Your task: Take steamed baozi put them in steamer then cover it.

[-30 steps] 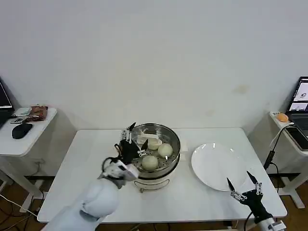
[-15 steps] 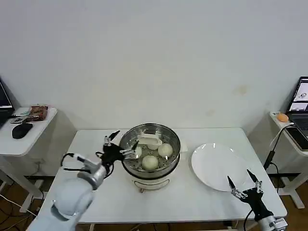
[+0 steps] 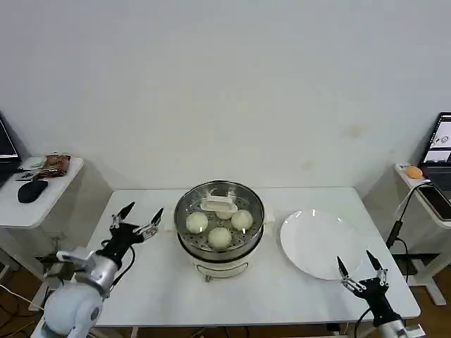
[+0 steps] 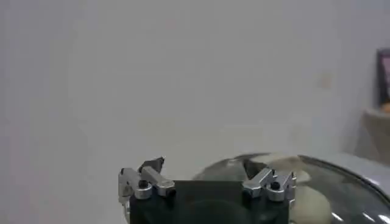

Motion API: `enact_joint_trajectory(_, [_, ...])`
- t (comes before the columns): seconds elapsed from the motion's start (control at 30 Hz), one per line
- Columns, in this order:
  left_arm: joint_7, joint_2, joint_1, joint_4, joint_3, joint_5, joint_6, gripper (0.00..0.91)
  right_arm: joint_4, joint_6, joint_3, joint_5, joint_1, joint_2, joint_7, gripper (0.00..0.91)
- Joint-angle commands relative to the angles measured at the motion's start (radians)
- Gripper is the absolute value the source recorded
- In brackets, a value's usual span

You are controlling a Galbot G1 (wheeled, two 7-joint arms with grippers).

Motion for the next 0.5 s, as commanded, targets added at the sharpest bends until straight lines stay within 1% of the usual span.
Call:
enact_joint_trajectory(0.03, [0.014, -0.004, 0.211, 0.12, -0.032, -0.017, -0.308, 0.907, 0.006, 0.016, -0.012, 0.054, -0.026, 0.007, 0.015, 0.907])
enact_joint_trajectory(0.2, [0.008, -0.012, 0.225, 0.172, 0.017, 0.039, -0.377, 0.907, 0.015, 0.011, -0.016, 0.054, -0.049, 0.008, 0.029, 0.907])
enact_joint_trajectory(0.27, [0.005, -0.017, 0.221, 0.181, 0.024, 0.04, -0.38, 0.907, 0.033, -0.005, -0.034, 0.041, -0.063, 0.009, 0.051, 0.907])
enact_joint_trajectory(0.43, [0.0, -0.038, 0.202, 0.185, 0.036, 0.036, -0.382, 0.907, 0.054, -0.012, -0.066, -0.02, -0.073, 0.036, 0.077, 0.907])
enact_joint_trajectory(0.5, [-0.003, -0.043, 0.198, 0.191, 0.04, 0.036, -0.387, 0.907, 0.052, -0.01, -0.075, -0.025, -0.071, 0.043, 0.081, 0.907])
